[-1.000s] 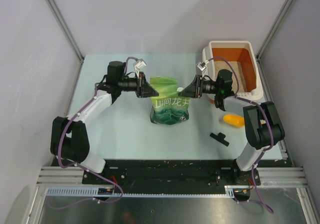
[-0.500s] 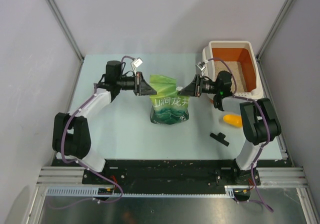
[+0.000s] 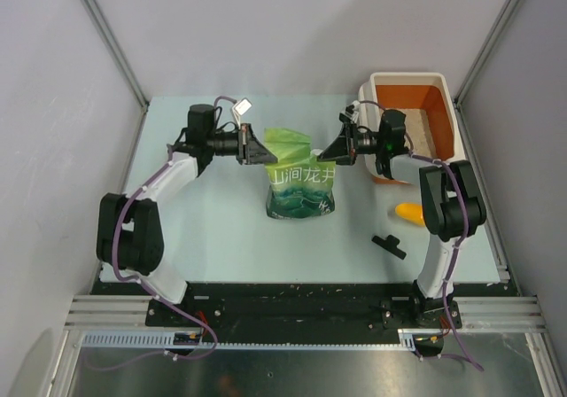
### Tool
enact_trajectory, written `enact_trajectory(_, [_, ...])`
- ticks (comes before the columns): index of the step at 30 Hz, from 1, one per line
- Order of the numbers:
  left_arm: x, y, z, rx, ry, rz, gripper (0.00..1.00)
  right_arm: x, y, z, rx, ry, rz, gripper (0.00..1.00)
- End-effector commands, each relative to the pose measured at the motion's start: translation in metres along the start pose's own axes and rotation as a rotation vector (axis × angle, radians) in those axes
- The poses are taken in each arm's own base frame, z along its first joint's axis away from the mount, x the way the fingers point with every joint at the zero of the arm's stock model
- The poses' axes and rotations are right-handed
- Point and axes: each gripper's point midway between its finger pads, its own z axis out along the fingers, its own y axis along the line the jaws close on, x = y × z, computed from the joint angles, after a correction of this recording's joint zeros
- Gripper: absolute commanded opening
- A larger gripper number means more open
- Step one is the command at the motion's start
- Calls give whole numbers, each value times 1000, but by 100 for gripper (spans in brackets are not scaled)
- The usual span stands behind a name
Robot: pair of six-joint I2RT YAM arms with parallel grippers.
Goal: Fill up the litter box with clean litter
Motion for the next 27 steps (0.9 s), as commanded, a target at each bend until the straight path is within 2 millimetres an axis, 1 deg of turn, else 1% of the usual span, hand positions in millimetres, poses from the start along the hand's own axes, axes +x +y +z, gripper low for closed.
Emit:
enact_trajectory(1, [-9,21,-3,-79,-22,-21,0,-2,19,-8,10,83,231,0])
enact_trajectory(3, [-9,27,-4,-103,-23,-39,0,-1,28,-10,5,88,195,0])
enact_trajectory(5, [-13,30,-7,-119,-29,-42,0,-5,33,-16,8,68,138,0])
enact_trajectory(6, [-12,32,-8,-125,-28,-53,0,-6,38,-20,15,54,142,0])
enact_trajectory(7, [-14,32,-10,-127,-30,-52,0,-7,37,-24,18,43,116,0])
enact_trajectory(8, [-13,35,-11,-124,-26,-65,0,-4,39,-26,12,58,121,0])
enact_trajectory(9, [-12,36,-12,-118,-22,-74,0,-2,36,-26,8,73,139,0])
enact_trajectory(12, [-7,34,-11,-83,0,-80,0,5,37,-25,-7,120,181,0])
enact_trajectory(14, [-4,30,-9,-67,12,-78,0,4,43,-22,-9,121,177,0])
enact_trajectory(15, [-2,28,-10,-65,16,-76,0,2,47,-22,-12,113,132,0])
enact_trajectory(16, [2,29,-9,-67,21,-85,0,0,56,-21,-15,107,95,0])
enact_trajectory(17, [5,29,-8,-70,25,-90,0,-2,60,-21,-14,94,76,0])
enact_trajectory(20, [13,35,-3,-93,38,-95,0,3,68,-15,-25,129,58,0])
enact_trajectory(21, [11,38,-3,-107,34,-75,0,6,65,-12,-24,145,85,0])
enact_trajectory(22, [3,42,-3,-137,20,-50,0,7,62,-13,-22,147,103,0])
enact_trajectory(23, [-4,43,-4,-145,8,-22,1,6,57,-13,-18,145,125,0])
enact_trajectory(24, [-12,43,-6,-150,-1,25,9,6,54,-13,-15,141,141,0])
enact_trajectory(25, [-31,42,-11,-170,-34,75,20,4,52,-14,-12,133,148,0])
enact_trajectory(26, [-42,35,-17,-174,-54,113,36,2,52,-13,-11,131,151,0])
enact_trajectory(27, [-51,29,-21,-175,-65,183,43,3,53,-12,-11,135,154,0])
